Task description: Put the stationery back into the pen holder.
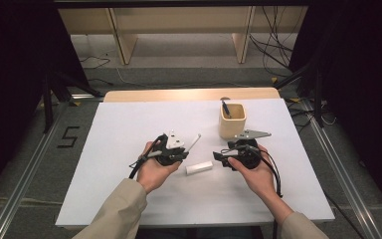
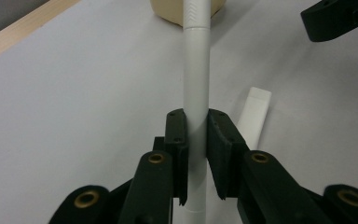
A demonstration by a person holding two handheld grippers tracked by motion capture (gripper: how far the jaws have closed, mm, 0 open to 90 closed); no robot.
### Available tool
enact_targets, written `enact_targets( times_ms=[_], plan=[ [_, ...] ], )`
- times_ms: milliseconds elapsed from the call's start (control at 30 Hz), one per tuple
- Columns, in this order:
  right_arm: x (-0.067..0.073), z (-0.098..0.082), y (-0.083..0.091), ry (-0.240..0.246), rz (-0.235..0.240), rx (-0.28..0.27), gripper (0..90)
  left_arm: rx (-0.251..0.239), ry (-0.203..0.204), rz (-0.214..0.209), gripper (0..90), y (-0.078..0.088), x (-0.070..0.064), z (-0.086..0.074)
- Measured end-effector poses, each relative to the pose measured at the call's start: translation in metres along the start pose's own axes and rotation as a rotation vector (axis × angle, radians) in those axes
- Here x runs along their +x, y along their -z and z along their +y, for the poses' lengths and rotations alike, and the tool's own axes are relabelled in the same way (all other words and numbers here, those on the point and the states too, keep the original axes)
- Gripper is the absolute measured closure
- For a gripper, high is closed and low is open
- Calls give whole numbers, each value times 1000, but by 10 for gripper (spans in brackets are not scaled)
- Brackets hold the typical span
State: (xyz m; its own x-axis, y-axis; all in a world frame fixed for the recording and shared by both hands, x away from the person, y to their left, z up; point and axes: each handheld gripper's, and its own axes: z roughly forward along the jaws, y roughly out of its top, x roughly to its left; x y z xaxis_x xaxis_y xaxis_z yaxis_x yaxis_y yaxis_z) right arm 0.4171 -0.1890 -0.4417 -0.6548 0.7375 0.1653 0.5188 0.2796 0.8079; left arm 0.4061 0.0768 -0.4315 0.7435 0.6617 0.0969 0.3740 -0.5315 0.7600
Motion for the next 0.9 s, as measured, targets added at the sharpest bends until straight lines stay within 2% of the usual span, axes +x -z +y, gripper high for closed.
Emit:
enact_targets(
  times_ms=[433,533,900],
  plan=[
    [13,14,-13,-25,49,-48,295,-3,-20,-11,788,-6,-10,3],
    [16,17,-17,-24,56,-56,307,-7,-14,-13,789,-7,-12,3],
    [24,22,-30,-72,119,-79,382,-21,-19,-11,788,-6,-15,5]
  ],
)
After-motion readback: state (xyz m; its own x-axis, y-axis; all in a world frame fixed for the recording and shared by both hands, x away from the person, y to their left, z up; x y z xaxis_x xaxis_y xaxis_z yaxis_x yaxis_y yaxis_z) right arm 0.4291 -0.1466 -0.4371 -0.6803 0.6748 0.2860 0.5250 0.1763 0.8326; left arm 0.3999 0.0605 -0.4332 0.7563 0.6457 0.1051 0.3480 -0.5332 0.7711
